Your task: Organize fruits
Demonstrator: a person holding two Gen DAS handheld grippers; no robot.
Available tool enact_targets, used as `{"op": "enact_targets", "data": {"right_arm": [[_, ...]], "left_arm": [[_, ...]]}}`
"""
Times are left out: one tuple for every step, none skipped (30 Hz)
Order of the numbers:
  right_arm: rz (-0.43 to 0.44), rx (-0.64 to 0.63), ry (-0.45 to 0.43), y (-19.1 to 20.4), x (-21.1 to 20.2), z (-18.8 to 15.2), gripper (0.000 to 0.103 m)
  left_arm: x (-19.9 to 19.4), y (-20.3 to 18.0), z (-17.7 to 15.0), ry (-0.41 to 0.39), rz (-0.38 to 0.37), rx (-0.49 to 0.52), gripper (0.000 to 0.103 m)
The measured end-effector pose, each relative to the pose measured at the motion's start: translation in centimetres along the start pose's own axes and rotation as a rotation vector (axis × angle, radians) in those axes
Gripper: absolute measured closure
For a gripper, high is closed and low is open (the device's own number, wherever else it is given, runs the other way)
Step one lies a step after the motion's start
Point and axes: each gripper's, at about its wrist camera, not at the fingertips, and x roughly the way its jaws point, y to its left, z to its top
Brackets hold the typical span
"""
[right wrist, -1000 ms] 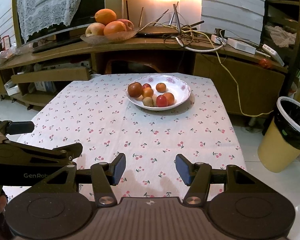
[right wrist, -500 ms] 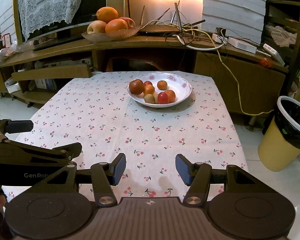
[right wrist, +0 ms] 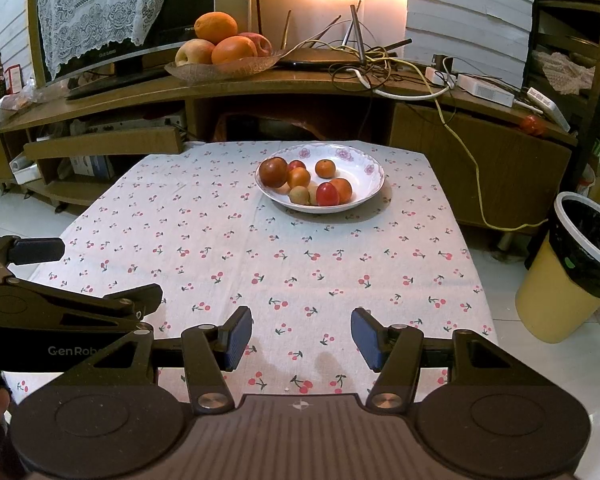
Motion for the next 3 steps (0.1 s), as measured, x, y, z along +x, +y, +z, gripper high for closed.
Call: {"op": "enact_targets", "data": {"right_arm": [[0.001, 0.0, 0.0, 0.0, 0.0, 0.0, 0.046], [0.001, 0.0, 0.0, 0.0, 0.01, 0.01, 0.046], [0.001, 0.0, 0.0, 0.04, 0.0, -0.05, 0.046]], "left_arm": [[0.0, -0.04, 0.02, 0.0, 0.002, 0.001, 0.0], [0.04, -0.05, 0.03, 0.0, 0.002, 0.001, 0.0], [0.06, -0.05, 0.02, 0.0, 0.003, 0.001, 0.0]]}}
